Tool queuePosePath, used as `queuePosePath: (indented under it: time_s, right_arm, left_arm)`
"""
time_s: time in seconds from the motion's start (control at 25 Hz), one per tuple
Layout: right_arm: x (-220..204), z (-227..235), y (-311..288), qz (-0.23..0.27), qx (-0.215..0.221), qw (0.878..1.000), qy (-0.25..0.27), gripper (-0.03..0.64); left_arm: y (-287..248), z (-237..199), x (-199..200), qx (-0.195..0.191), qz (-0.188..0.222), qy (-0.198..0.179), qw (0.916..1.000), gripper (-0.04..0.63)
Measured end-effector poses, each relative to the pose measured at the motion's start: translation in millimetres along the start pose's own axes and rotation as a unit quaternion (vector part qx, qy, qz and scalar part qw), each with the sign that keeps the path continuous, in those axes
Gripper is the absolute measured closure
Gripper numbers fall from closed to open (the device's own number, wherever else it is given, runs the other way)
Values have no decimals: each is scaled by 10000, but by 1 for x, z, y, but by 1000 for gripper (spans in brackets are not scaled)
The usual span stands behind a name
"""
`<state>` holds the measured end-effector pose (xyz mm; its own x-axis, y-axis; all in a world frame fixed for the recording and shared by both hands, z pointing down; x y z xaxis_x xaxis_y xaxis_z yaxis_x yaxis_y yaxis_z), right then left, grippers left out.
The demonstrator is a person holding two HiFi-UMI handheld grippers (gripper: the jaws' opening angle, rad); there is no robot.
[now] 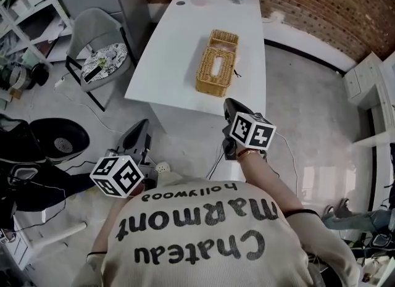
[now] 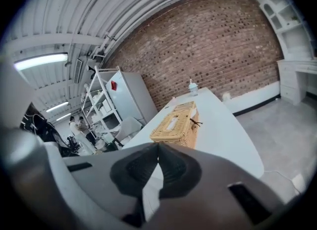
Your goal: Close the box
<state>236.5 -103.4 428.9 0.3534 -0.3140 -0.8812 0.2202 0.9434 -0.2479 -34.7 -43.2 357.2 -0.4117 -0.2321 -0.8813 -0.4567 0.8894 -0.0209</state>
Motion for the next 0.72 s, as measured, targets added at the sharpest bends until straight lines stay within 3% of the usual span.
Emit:
queuePosePath:
  time_s: [0.36, 0.72]
  right_arm:
    - [29, -50, 19, 348, 850, 9957, -126, 614]
    - [50, -80, 29, 664, 1306, 9888, 289, 614]
  left_arm:
    - [16, 11, -7, 54, 4, -42, 10000, 594]
    - [23, 9, -6, 114, 93, -36, 9999, 594]
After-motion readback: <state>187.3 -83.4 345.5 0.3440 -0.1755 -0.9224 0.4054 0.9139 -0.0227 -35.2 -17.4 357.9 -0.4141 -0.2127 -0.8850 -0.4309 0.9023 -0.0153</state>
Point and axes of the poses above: the fingertips, and each gripper's own axes: y backward along the fingers, z to its right, x out of its top, the point moved 3 cm from there along y, backward along the fingers, and after that the axes turned 12 degrees about z, right-handed, at the moved point
